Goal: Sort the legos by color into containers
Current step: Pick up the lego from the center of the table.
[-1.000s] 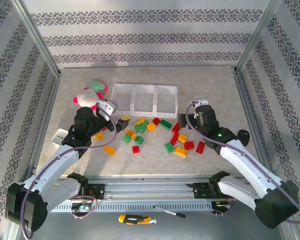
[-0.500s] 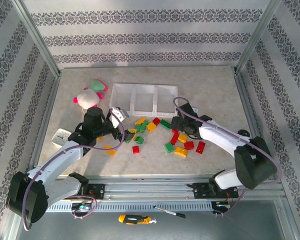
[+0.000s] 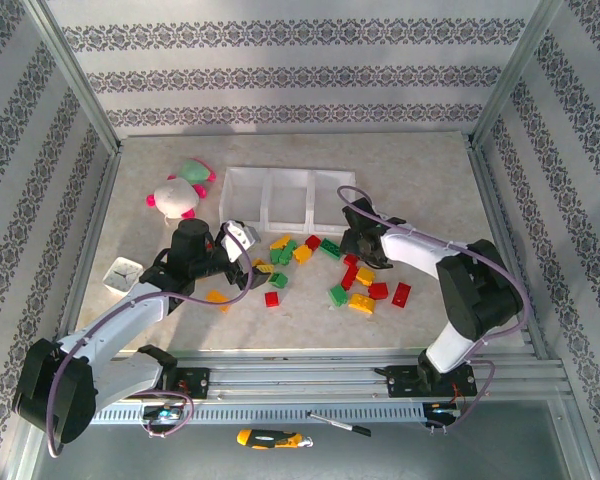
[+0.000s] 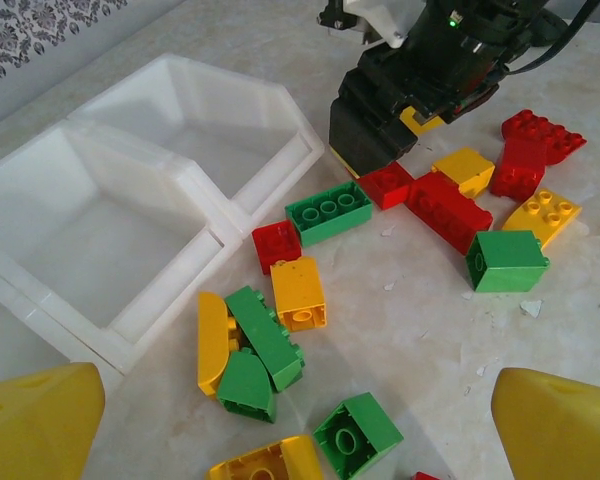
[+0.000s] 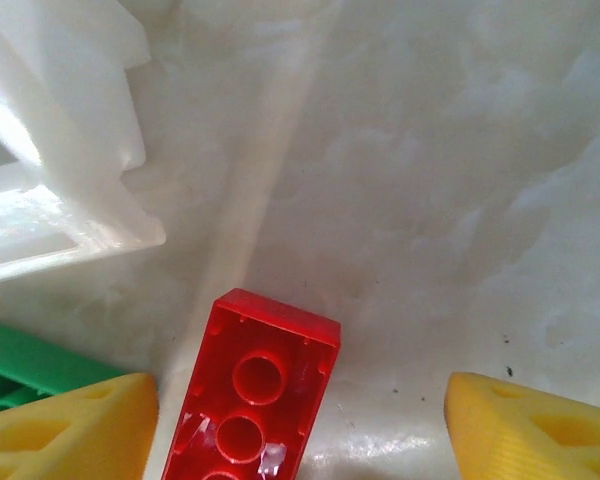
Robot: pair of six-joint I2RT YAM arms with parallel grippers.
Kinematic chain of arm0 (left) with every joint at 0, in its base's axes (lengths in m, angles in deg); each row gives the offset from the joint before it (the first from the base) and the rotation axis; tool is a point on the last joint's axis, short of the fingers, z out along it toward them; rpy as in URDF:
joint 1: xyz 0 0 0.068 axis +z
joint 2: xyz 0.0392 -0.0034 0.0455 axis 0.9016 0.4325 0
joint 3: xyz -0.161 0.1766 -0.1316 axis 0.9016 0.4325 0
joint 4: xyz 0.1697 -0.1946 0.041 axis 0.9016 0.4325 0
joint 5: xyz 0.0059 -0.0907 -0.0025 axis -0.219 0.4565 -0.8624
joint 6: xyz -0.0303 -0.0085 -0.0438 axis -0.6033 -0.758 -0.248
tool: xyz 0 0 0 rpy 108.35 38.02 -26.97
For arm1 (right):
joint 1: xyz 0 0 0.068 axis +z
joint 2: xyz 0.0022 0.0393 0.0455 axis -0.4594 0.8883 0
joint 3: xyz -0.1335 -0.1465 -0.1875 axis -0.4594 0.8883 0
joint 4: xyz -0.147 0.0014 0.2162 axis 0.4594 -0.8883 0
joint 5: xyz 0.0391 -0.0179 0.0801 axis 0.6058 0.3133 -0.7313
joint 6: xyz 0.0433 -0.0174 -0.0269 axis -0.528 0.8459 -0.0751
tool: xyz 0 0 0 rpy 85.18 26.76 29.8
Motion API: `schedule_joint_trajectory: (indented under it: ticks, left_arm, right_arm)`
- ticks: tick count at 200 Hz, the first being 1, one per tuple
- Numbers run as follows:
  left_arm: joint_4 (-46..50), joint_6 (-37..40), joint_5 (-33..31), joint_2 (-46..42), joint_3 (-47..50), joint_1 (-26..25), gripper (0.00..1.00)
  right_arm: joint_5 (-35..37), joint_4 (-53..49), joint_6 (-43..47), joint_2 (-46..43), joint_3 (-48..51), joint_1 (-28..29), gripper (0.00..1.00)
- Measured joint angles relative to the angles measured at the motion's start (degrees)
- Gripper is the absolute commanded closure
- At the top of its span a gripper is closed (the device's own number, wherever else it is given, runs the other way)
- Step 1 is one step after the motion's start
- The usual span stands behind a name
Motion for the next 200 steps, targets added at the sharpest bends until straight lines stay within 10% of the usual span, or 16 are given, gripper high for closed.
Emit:
schedule_joint_trajectory:
  ticks: [86,200]
  left_arm:
    - [-0.98,0.00,-0.22,-0.02,0.55,-0.39,0.01]
    - [-2.34,0.20,-0.22,0.07,1.55,-0.76,0.01]
  right_arm:
    - [-0.98,1.05,-1.38,1.51,-0.09,0.00,0.59]
    - [0.24,0.63,-1.42,-11.47,4.04,0.04,0.67]
